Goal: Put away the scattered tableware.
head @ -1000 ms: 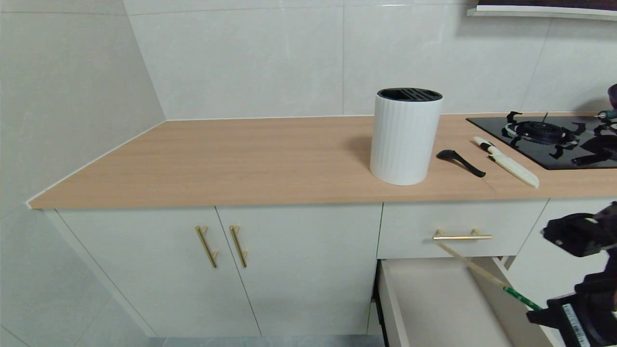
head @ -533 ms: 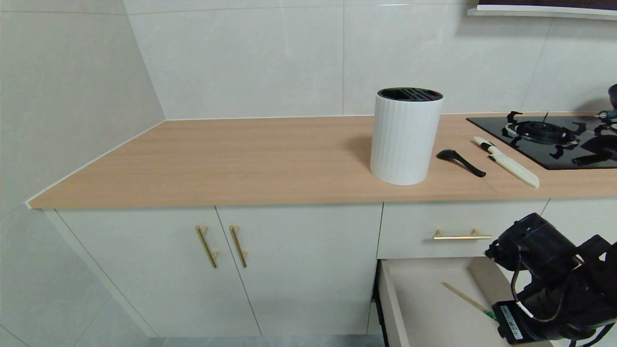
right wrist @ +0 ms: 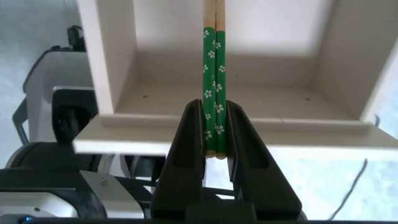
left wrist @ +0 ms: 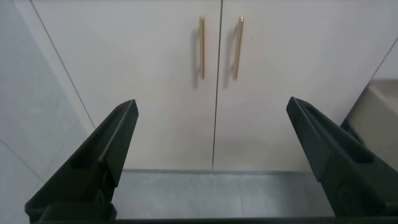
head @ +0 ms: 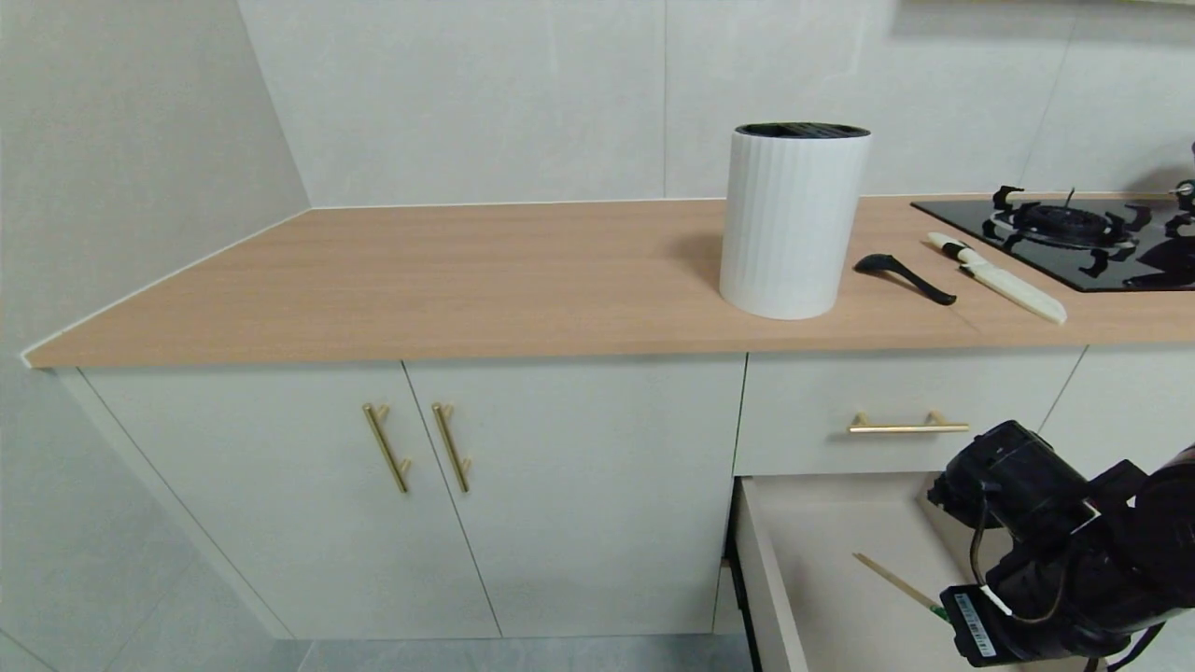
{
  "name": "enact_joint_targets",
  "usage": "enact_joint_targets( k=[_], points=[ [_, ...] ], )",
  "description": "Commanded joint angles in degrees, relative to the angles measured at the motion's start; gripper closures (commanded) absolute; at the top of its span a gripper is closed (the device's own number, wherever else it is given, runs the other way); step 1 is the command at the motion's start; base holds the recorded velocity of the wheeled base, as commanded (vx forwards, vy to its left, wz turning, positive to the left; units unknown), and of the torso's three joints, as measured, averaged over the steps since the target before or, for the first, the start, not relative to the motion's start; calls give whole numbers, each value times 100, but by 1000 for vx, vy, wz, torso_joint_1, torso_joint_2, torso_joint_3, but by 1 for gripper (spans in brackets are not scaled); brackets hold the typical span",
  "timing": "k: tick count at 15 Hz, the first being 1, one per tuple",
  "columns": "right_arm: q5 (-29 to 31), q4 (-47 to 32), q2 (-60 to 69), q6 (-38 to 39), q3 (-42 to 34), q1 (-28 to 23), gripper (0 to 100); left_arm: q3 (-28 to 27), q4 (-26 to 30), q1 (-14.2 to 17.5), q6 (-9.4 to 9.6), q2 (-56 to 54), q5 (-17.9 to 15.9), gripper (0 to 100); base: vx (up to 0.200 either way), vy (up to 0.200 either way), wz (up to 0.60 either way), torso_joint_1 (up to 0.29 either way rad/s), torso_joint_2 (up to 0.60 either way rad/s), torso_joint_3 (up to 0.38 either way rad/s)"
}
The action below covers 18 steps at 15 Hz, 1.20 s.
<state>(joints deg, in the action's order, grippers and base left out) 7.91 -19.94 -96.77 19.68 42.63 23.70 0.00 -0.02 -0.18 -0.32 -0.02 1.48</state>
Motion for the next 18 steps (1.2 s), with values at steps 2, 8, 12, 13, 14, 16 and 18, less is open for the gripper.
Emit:
enact_joint_targets(
  k=[2, 8, 12, 13, 14, 16, 18],
  points=[
    [0, 8, -9, 1, 0, 3, 100, 0, -6, 1, -3, 2, 2, 0, 0, 0, 0, -119, 459, 330],
    [9, 254, -17, -8, -141, 38, 100, 0, -6, 1, -3, 2, 2, 0, 0, 0, 0, -74, 452, 367],
    [9, 412, 97, -8, -115, 38, 100, 0, -6, 1, -3, 2, 2, 0, 0, 0, 0, -16, 165, 151],
    [9, 597, 132, -34, -115, 38, 100, 0, -6, 1, -3, 2, 2, 0, 0, 0, 0, 0, 0, 0],
    [9, 773, 62, -60, -53, 38, 100, 0, -6, 1, -3, 2, 2, 0, 0, 0, 0, 0, 0, 0],
    [35, 1379, -413, -87, 105, 30, 100, 0, -6, 1, -3, 2, 2, 0, 0, 0, 0, 0, 0, 0],
    [114, 1915, -1002, -131, 96, -14, 100, 0, -6, 1, -3, 2, 2, 0, 0, 0, 0, 0, 0, 0]
  ],
)
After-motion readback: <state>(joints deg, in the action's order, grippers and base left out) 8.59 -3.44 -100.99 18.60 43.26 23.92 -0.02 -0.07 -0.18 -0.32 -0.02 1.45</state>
